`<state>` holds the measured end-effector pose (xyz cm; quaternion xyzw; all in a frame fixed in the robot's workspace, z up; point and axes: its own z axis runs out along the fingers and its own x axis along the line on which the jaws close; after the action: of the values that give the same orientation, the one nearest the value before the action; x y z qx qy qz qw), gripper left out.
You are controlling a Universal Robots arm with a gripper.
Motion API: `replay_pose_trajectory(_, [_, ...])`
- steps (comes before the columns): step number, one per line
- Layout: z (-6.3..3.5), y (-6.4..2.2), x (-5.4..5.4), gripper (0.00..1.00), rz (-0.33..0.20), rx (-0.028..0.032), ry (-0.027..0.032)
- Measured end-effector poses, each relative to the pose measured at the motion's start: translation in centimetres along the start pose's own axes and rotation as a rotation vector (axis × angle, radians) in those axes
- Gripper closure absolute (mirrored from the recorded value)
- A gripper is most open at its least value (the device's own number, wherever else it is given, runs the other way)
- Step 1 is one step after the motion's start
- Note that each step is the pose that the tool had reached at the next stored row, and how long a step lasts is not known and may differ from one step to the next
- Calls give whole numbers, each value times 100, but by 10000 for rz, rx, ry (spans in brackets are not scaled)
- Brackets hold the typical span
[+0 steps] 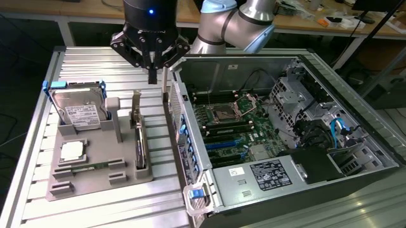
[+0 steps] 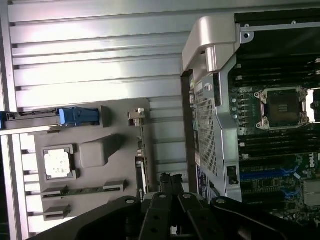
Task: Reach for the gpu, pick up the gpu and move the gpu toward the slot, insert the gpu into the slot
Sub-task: 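Reach for the gpu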
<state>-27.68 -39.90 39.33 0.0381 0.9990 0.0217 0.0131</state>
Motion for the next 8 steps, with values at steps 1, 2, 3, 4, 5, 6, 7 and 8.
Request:
replay_pose_trajectory(1, [-1, -2, 28, 89, 0, 0, 0])
replay_pose_trajectory(2, [-2, -4, 55, 89, 0, 0, 1])
replay_pose_trajectory(3, [-2, -6, 83, 89, 1, 0, 1])
replay_pose_trajectory(4, [-3, -8, 110, 89, 2, 0, 0])
replay_pose_trajectory(5, [-3, -10, 135, 89, 3, -1, 0])
replay_pose_trajectory(6, [-4, -12, 160, 89, 3, 0, 0])
replay_pose_trajectory(7, [-5, -14, 185, 89, 3, -1, -1])
replay_pose_trajectory(8, [-5, -16, 210, 89, 3, -1, -1])
